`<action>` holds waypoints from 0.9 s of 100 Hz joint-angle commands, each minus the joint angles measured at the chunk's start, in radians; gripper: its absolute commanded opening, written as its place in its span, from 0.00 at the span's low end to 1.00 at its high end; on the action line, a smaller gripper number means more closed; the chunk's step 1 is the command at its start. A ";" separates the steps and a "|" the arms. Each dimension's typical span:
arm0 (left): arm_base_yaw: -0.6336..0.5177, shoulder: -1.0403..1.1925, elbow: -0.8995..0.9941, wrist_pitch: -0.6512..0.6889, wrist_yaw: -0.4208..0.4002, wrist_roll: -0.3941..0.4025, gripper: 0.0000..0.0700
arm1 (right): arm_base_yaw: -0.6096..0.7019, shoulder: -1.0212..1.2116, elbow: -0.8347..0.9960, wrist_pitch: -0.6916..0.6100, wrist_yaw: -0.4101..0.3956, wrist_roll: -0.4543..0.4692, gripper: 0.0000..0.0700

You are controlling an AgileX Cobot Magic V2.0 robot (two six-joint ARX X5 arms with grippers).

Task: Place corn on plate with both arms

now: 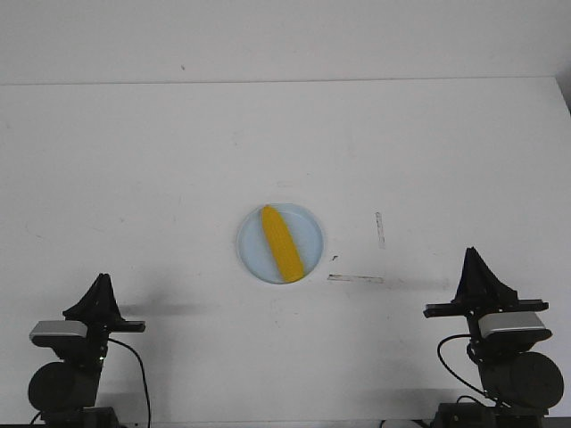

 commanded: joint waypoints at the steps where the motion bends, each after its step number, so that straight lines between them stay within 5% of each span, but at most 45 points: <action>1: 0.000 -0.003 -0.032 0.052 -0.002 0.002 0.00 | 0.000 -0.002 0.002 0.014 0.000 0.010 0.02; 14: 0.000 -0.003 -0.109 0.141 -0.003 0.002 0.00 | 0.000 -0.002 0.002 0.014 0.000 0.010 0.02; 90: 0.000 -0.003 -0.107 0.092 -0.003 -0.001 0.00 | 0.000 -0.002 0.002 0.015 0.000 0.010 0.02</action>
